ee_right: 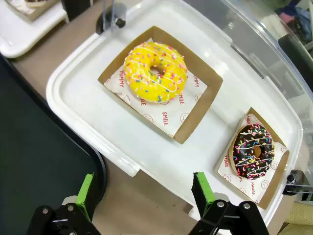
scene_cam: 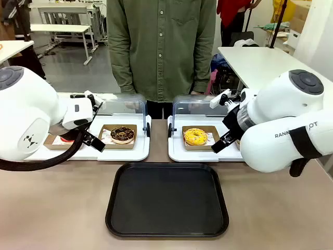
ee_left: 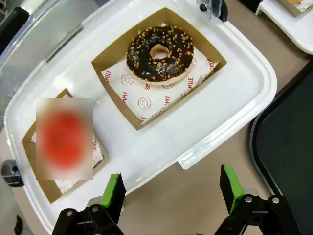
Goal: Move the second donut from the left to the tray.
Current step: Pick up the Paper togo box containing the Donut indicated by the person and place it on the Handle tray.
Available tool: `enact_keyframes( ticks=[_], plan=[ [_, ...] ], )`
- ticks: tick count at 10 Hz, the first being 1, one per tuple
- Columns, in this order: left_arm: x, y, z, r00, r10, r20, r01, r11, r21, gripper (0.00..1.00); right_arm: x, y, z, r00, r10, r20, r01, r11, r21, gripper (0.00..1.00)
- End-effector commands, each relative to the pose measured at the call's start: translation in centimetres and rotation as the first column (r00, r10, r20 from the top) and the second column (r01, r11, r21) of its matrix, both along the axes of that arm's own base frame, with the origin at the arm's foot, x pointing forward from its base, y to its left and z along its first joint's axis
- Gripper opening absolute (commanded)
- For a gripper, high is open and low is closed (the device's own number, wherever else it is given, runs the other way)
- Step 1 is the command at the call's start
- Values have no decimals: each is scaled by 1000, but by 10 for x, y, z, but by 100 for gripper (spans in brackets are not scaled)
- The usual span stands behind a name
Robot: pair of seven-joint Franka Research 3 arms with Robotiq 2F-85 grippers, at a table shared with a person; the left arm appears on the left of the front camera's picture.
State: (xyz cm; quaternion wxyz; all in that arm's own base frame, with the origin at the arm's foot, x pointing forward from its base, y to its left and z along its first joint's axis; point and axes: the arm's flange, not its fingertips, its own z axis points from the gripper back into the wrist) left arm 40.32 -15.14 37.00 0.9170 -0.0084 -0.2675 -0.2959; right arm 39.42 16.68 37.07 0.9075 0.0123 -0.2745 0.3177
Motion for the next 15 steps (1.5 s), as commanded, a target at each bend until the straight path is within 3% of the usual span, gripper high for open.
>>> enact_keyframes(
  ticks=[1, 11, 13, 15],
  plan=[
    [0, 0, 0, 1000, 0, 0, 0, 1000, 0, 100, 0, 0, 0, 1000, 0, 0, 0, 1000, 0, 100],
    [0, 0, 0, 1000, 0, 0, 0, 1000, 1, 100, 0, 0, 0, 1000, 1, 0, -1, 1000, -1, 100],
    [11, 27, 61, 999, -26, -25, 25, 999, -36, 100, 0, -37, 74, 1000, 10, 26, -13, 994, 110, 100],
    [16, 63, 102, 989, -137, -56, 130, 985, -111, 100, -3, -101, 122, 999, 4, 46, -15, 970, 243, 100]
  ],
)
